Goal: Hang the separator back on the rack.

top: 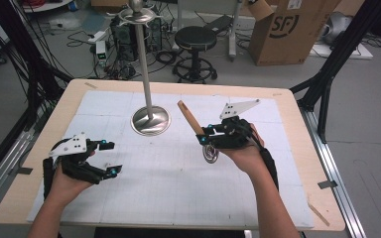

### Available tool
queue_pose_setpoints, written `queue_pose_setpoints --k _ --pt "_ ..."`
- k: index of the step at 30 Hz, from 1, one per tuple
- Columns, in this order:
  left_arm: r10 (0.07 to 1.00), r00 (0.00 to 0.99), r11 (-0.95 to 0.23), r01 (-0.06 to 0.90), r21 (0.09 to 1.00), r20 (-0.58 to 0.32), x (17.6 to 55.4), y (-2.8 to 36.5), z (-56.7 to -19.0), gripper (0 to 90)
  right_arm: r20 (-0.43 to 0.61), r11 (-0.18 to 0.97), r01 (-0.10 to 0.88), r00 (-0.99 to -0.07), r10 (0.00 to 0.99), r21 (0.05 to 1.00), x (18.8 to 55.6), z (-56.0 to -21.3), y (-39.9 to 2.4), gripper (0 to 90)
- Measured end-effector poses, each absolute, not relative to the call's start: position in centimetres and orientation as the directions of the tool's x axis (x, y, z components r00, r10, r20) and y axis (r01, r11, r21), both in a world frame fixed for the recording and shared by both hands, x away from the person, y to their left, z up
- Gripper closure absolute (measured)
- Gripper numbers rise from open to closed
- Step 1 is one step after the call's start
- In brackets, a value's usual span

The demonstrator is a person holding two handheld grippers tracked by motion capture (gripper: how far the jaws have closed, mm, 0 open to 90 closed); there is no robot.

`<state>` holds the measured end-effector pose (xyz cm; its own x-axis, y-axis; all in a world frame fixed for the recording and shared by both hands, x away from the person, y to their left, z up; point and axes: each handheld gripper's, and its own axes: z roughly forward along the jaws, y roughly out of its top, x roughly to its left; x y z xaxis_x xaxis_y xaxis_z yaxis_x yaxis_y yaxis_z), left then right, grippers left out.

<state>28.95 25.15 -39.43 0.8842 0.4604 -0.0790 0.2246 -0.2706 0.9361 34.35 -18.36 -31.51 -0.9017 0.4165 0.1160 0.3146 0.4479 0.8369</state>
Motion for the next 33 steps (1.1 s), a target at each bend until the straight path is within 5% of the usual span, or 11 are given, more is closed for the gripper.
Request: queue_pose_setpoints --k 33 --pt "0.452 0.889 -0.292 0.22 0.931 -0.068 28.4 24.8 -39.3 14.6 0.075 0.342 0.23 -0.909 0.409 0.911 37.6 -25.2 -16.8 68.9"
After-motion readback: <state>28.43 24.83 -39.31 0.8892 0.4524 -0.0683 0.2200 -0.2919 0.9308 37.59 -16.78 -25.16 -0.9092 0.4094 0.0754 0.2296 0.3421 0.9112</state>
